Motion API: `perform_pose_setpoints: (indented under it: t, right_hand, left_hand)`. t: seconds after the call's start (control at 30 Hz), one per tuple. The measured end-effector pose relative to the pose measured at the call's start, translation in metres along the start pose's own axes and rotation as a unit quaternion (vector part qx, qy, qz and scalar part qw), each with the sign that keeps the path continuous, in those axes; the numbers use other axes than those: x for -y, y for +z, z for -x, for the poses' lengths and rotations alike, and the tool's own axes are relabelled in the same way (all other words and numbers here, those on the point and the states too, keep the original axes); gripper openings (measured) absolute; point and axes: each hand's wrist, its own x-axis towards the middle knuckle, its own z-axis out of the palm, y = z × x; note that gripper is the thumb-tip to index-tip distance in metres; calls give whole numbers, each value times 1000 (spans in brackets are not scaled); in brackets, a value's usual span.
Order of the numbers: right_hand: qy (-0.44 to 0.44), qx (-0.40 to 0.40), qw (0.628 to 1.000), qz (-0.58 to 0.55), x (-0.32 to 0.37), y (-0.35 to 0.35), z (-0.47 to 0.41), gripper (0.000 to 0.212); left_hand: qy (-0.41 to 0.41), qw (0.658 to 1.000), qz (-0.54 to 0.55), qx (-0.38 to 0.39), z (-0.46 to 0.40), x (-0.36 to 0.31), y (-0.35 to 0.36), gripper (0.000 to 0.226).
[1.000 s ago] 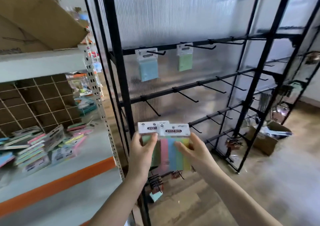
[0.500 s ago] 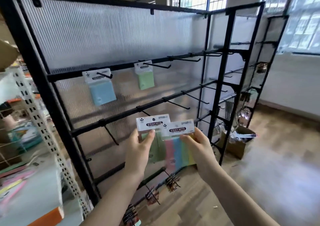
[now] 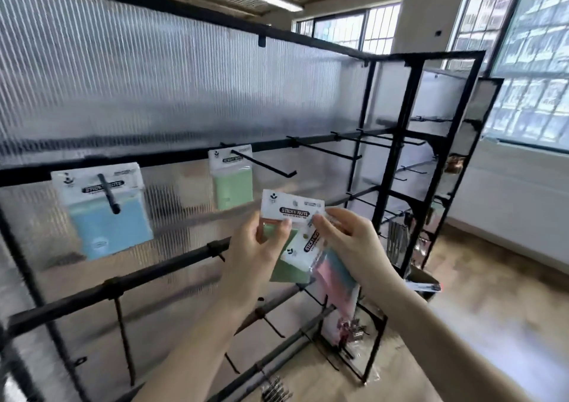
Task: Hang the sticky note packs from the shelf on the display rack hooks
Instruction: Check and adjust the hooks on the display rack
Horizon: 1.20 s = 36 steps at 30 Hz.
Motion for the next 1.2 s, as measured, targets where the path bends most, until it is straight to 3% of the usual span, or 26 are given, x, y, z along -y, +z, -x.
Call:
perform_pose_setpoints:
  t: [0.2,0.37,0.77,1.0,1.2]
  right_hand:
    - [-47,0,996,-77,-4,10,-36,14]
    - [-81,5,992,-94,-1,13,-51,18]
    - [-115,8,988,-105,-14,8,-80,24]
    - [-128,41,985,-109,-25,2,-98,33]
    - [-127,104,981,-106,-37,6,-117,32]
  left_hand:
    - [21,998,45,-30,-29,-2,-4,30]
    - [28,995,49,-80,-43,-10,-1,28]
    - [46,993,-27,-109,-56,-15,10,38]
    - [85,983,-63,-152,-58,-17,23,38]
    - [115,959,-118,-232,-68,-5,26,19]
